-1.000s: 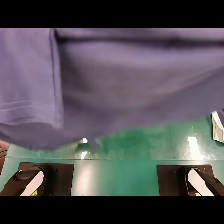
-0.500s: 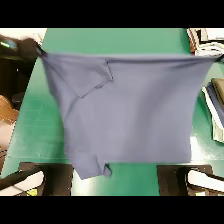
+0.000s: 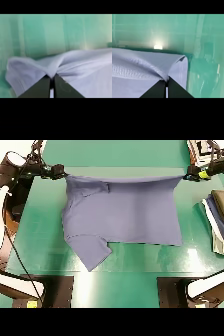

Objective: Fold the shirts.

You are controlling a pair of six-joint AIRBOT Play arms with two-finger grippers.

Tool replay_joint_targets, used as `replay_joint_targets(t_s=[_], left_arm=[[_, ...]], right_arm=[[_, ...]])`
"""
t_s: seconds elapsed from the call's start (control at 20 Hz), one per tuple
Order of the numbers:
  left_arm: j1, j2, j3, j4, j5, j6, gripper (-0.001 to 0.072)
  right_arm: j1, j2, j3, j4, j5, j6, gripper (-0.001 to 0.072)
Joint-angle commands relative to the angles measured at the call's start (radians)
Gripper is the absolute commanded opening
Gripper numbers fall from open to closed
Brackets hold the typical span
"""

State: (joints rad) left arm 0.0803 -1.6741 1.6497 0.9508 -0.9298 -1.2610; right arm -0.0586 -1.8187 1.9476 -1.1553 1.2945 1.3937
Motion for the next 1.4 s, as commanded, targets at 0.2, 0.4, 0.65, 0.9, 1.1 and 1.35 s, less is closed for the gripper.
replay_joint_targets(t_s=[0.2, 0.4, 0.65, 0.9, 1.1, 1.35], left_arm=[[0.019, -0.036, 0.054, 0.069, -0.226, 0.052, 0.0024], [0.019, -0.036, -0.064, 0.142, -0.262, 0.012, 0.0024], [0.006, -0.036, -0.217, 0.138, -0.177, 0.012, 0.0025], [0.008, -0.035, -0.189, 0.175, -0.269, -0.025, 0.0563], [0.008, 0.008, -0.123, 0.21, -0.415, -0.037, 0.0502], [0.008, 0.198, -0.261, 0.28, -0.423, -0.094, 0.0502]], right_arm=[[0.018, -0.056, 0.034, -0.11, 0.078, 0.005, 0.0015], [0.054, -0.056, -0.09, -0.155, 0.074, 0.004, 0.0015], [0.109, -0.056, -0.192, -0.156, -0.008, 0.014, 0.0017], [0.104, -0.054, -0.143, -0.158, 0.119, 0.02, 0.0367], [0.053, -0.012, -0.125, -0.158, 0.306, 0.02, 0.0386], [-0.009, 0.232, -0.417, -0.154, 0.211, 0.019, 0.0377]])
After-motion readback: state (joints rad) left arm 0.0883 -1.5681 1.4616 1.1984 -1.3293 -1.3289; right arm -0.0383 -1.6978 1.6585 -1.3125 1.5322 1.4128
